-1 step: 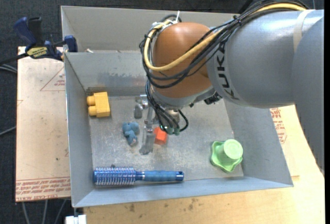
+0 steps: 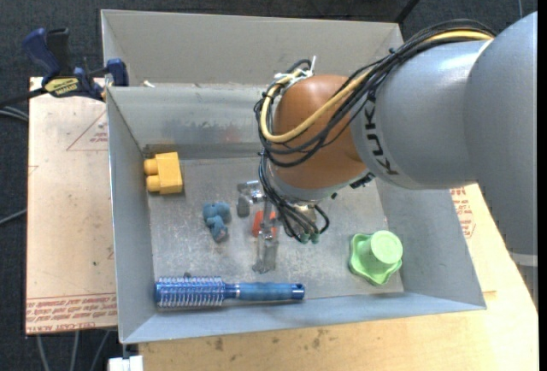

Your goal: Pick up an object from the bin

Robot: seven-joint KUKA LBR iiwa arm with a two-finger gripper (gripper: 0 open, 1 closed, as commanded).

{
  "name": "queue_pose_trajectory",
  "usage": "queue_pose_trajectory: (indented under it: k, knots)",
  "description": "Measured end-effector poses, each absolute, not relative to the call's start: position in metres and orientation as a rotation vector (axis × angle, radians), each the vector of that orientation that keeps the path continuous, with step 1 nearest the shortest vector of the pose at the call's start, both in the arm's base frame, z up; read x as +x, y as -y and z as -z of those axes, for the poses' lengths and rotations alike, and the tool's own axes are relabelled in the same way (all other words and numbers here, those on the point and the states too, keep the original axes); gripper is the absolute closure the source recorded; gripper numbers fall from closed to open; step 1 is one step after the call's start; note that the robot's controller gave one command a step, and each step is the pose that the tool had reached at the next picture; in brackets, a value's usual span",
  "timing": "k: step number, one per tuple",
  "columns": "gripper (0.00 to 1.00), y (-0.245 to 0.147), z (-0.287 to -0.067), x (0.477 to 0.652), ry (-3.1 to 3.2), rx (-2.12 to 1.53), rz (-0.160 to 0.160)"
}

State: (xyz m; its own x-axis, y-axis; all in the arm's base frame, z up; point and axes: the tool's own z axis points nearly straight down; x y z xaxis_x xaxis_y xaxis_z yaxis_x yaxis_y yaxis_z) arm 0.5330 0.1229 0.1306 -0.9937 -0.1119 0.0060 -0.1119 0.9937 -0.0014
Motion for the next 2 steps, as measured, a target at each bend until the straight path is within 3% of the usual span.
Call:
queue_pose_trajectory:
  k: [1, 2]
  knots:
    - [0.00, -0.090, -0.078, 0.625, 3.126, 0.356, -0.001]
    - [0.00, -0.060, -0.070, 0.606, 3.067, 0.685, 0.001]
